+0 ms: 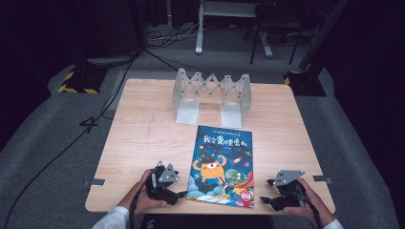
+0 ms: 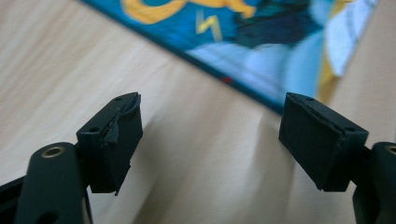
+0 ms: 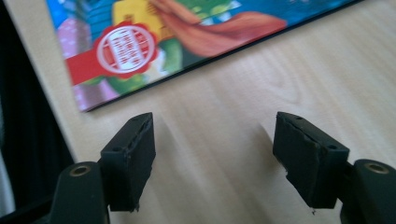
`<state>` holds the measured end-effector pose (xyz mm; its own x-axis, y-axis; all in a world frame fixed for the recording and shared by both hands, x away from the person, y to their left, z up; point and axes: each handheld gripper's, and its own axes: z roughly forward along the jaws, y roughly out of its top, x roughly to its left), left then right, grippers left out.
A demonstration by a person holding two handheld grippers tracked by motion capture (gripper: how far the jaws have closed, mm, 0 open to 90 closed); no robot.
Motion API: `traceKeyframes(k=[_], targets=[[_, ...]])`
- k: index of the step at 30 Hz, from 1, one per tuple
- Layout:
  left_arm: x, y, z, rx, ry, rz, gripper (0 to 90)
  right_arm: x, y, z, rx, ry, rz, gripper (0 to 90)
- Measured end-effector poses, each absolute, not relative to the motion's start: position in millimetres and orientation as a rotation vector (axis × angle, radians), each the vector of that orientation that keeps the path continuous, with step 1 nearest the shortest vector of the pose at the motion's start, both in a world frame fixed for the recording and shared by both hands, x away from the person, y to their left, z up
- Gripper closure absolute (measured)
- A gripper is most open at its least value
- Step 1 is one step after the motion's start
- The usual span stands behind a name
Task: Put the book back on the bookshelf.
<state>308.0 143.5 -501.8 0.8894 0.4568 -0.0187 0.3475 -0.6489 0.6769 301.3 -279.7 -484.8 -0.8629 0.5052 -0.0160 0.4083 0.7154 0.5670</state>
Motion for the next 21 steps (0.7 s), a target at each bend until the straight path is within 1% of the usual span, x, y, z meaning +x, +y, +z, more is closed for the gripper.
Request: traceKeyframes(k=[4,5,6,7,8,10,12,15,17,19,20,21], targets=[[305,135,-502,2.338,0.559,0.193,21.1,295,-275,-480,0.724,2.808,0.76,31.6],[303,131,-502,2.336,0.543,0.183,21.2,296,-273,-478,0.741,2.819,0.725,35.6],[303,131,-502,2.336,0.543,0.183,20.8,296,-273,-478,0.741,2.819,0.725,35.6],[302,128,-503,2.338,0.535,0.181,20.8,296,-272,-477,0.748,2.828,0.702,37.7],[302,126,-503,2.337,0.532,0.181,19.0,297,-268,-474,0.765,2.845,0.645,42.0],[300,121,-503,2.338,0.52,0.178,18.8,297,-267,-473,0.769,2.853,0.627,42.9],[300,120,-504,2.335,0.524,0.174,17.1,299,-263,-469,0.778,2.882,0.544,48.2],[300,120,-505,2.324,0.51,0.178,17.0,300,-262,-468,0.774,2.899,0.511,50.1],[300,120,-505,2.324,0.51,0.178,17.0,300,-255,-465,0.756,2.927,0.428,57.9],[300,121,-505,2.324,0.511,0.178,17.0,300,-253,-464,0.744,2.932,0.405,58.8],[300,120,-505,2.324,0.511,0.178,17.0,300,-249,-463,0.747,2.944,0.362,62.2],[300,121,-505,2.324,0.511,0.178,17.0,300,-249,-463,0.747,2.944,0.362,62.2]])
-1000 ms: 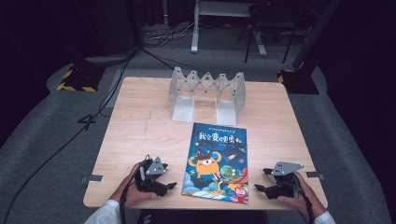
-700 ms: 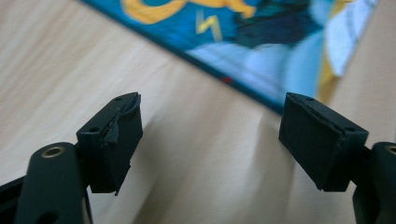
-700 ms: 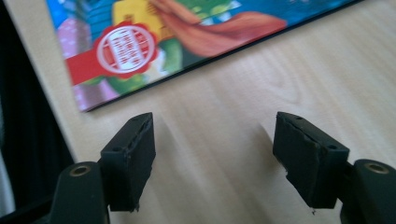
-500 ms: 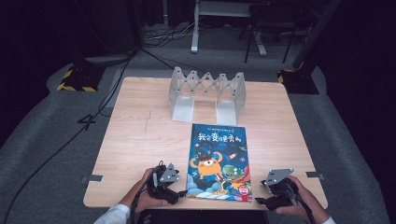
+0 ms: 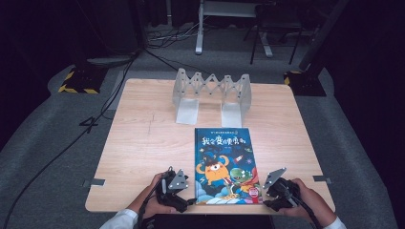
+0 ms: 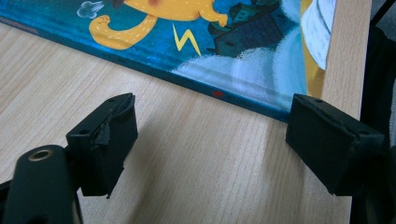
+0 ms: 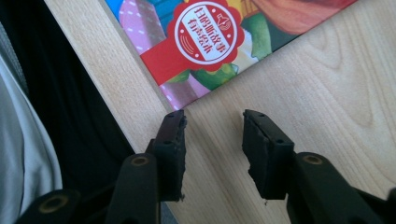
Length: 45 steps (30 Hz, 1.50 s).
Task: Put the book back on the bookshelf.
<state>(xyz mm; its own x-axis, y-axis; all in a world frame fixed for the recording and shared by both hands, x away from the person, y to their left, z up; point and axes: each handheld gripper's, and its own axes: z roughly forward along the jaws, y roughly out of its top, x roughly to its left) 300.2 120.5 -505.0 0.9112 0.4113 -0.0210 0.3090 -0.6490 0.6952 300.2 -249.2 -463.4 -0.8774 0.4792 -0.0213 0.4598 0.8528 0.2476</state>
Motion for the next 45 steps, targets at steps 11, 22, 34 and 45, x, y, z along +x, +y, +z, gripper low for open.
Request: traceKeyframes(k=[11,22,34,45], targets=[[301,121,-505,2.324,0.508,0.173,17.0,296,-237,-462,0.704,2.991,0.312,72.6],[303,123,-505,2.326,0.504,0.171,17.4,288,-248,-467,0.74,2.904,0.549,76.5],[309,134,-505,2.32,0.546,0.194,16.6,292,-267,-478,0.764,2.863,1.019,72.0],[311,137,-505,2.317,0.555,0.196,16.7,305,-259,-468,0.711,2.806,1.263,42.2]])
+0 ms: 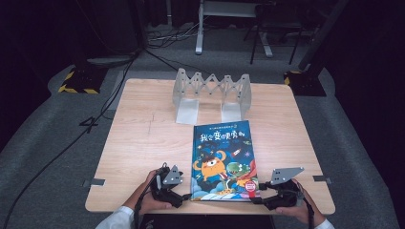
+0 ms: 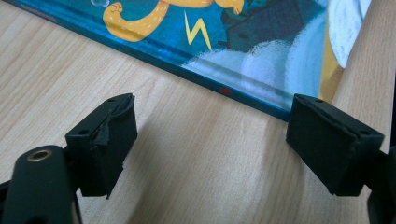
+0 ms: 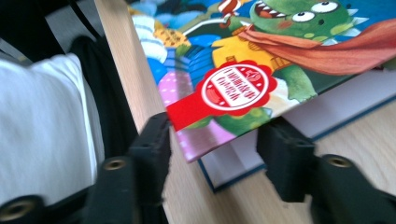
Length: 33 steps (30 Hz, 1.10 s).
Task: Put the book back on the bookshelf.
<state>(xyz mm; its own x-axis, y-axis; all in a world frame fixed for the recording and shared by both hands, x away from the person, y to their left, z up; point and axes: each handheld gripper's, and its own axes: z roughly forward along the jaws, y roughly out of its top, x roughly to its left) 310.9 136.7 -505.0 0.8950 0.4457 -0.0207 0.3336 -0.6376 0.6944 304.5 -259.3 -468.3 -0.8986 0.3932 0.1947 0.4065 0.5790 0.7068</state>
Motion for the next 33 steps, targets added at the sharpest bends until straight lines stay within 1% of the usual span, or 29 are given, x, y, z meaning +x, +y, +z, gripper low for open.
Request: traceKeyframes(k=[3,6,11,12,19,27,33], targets=[[311,137,-505,2.315,0.56,0.197,16.7,311,-260,-465,-0.688,-2.718,-1.299,34.2],[311,137,-505,2.315,0.559,0.198,16.7,314,-259,-462,-0.668,-2.706,-1.313,31.0],[311,137,-505,2.316,0.56,0.199,16.7,316,-260,-460,-0.652,-2.693,-1.32,30.6],[311,137,-505,2.315,0.559,0.198,16.7,314,-263,-460,-0.649,-2.649,-1.36,28.1],[311,137,-505,2.315,0.559,0.197,16.7,320,-265,-461,-0.677,-2.616,-1.394,28.3],[311,137,-505,2.315,0.559,0.197,16.7,342,-269,-458,-0.749,-2.569,-1.439,28.6],[311,137,-505,2.316,0.558,0.197,16.7,357,-260,-454,-0.764,-2.609,-1.437,28.9]])
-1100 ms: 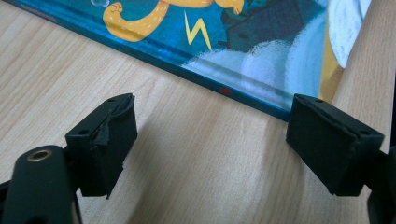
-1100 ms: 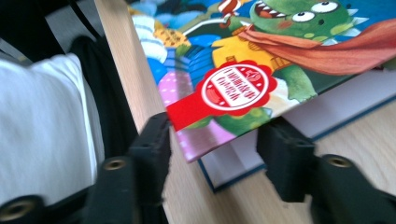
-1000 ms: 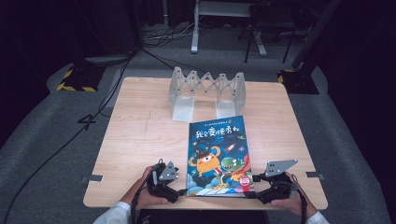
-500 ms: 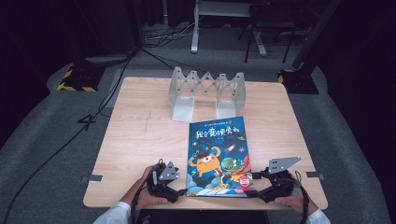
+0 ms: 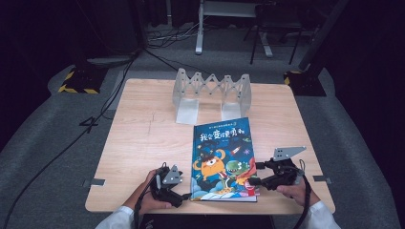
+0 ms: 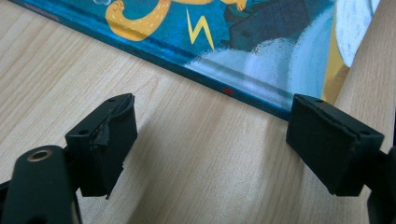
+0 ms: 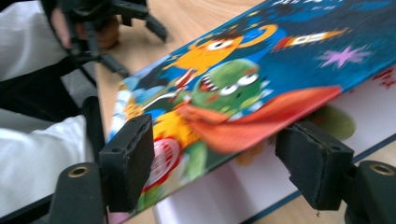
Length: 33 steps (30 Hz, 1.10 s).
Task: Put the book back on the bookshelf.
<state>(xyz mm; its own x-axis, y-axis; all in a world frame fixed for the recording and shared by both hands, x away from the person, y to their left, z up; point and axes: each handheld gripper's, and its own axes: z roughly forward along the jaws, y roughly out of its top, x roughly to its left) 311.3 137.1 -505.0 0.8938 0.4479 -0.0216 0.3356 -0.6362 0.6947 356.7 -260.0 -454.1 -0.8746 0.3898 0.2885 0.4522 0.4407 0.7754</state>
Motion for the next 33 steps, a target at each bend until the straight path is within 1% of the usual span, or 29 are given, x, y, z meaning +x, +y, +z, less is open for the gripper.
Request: traceKeyframes(k=[9,18,23,25,26,27,28,33], targets=[[311,137,-505,2.313,0.56,0.196,16.7,384,-238,-456,-0.773,-2.599,-1.432,27.7],[311,137,-505,2.317,0.556,0.196,16.7,399,-224,-460,-0.789,-2.611,-1.395,26.2],[312,137,-505,2.318,0.552,0.194,16.7,400,-223,-461,-0.789,-2.616,-1.38,25.8],[312,138,-505,2.318,0.55,0.193,16.7,400,-224,-460,-0.78,-2.616,-1.384,28.1],[312,138,-505,2.318,0.55,0.194,16.7,400,-224,-460,-0.772,-2.609,-1.393,30.6],[312,138,-505,2.319,0.55,0.195,16.7,399,-225,-460,-0.759,-2.584,-1.416,35.1],[312,138,-505,2.317,0.551,0.194,16.7,398,-226,-460,-0.744,-2.564,-1.441,36.7],[313,141,-505,2.316,0.559,0.196,16.6,393,-225,-457,-0.71,-2.577,-1.484,39.3]])
